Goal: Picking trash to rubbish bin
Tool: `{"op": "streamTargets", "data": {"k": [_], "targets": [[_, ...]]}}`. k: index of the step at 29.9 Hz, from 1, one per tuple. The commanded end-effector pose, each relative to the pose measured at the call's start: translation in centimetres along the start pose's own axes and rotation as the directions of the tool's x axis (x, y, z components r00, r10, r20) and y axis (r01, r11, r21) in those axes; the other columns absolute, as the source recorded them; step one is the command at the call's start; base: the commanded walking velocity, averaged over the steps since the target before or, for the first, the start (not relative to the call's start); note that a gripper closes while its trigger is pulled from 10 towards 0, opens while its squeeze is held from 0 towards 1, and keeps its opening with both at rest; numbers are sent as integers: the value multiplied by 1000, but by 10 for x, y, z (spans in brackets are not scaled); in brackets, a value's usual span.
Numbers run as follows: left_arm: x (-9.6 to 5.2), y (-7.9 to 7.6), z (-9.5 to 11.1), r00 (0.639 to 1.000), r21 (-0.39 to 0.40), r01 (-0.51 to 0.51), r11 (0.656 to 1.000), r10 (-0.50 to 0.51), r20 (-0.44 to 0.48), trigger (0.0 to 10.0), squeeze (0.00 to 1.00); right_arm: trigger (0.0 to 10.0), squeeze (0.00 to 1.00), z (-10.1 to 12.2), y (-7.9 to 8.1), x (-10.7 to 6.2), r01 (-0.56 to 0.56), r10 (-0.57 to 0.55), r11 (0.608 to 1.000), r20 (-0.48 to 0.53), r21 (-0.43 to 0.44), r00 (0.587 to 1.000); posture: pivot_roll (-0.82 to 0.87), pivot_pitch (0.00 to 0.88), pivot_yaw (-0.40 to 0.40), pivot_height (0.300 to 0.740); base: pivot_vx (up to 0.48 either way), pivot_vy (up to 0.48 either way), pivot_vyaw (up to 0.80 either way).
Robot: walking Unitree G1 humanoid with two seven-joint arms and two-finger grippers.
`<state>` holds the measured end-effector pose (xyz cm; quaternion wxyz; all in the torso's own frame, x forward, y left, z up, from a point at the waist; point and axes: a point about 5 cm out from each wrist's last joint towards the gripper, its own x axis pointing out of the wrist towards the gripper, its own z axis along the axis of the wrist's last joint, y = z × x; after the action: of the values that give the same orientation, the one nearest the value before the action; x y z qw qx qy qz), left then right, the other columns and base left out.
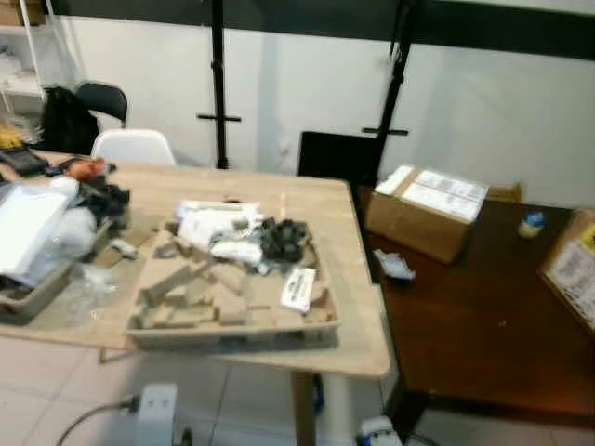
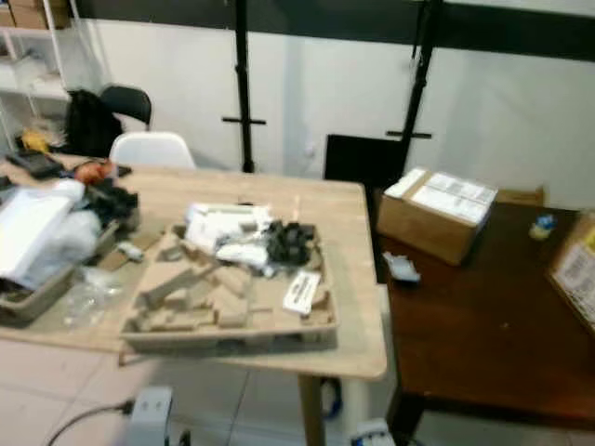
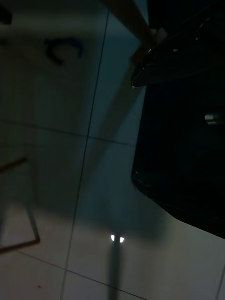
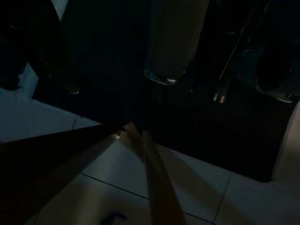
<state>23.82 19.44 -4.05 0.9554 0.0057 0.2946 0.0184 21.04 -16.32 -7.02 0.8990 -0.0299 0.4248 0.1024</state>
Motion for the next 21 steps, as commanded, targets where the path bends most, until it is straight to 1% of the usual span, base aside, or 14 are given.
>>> {"op": "streamTargets", "data": {"k": [1,5,7,11,15,16,21], "targets": [[-2,-3,-7,999,16,13,1000,-12,-31,10000,0,10000,0,-7,0,-1,3,-3,1000,-19,4,1000,49,32,-50,740,0,0,0],[-2,-5,-7,999,10,22,1000,-21,-29,10000,0,10000,0,-8,-1,-2,4,-4,1000,-21,3,1000,48,28,-52,740,0,0,0],[-1,-6,-7,999,-11,29,1000,-29,-27,10000,0,10000,0,-8,-1,-2,3,-3,1000,-21,2,1000,48,26,-54,740,0,0,0],[0,-10,-4,998,14,52,999,-52,-22,10000,0,10000,0,-5,1,-1,-3,3,1000,-16,-8,1000,47,24,-56,740,0,-432,0],[0,-10,-4,999,15,43,999,-43,-19,10000,0,10000,0,-2,0,0,-3,3,1000,-9,-13,1000,45,19,-58,740,0,-480,0],[0,-9,-4,999,0,29,1000,-29,-19,10000,0,10000,0,0,0,0,-6,6,1000,-3,-18,1000,45,17,-59,740,0,0,0],[-1,-5,-5,1000,-17,17,1000,-18,-17,10000,0,10000,0,6,1,1,-24,25,998,14,-60,1000,45,17,-60,740,0,0,0]]}}
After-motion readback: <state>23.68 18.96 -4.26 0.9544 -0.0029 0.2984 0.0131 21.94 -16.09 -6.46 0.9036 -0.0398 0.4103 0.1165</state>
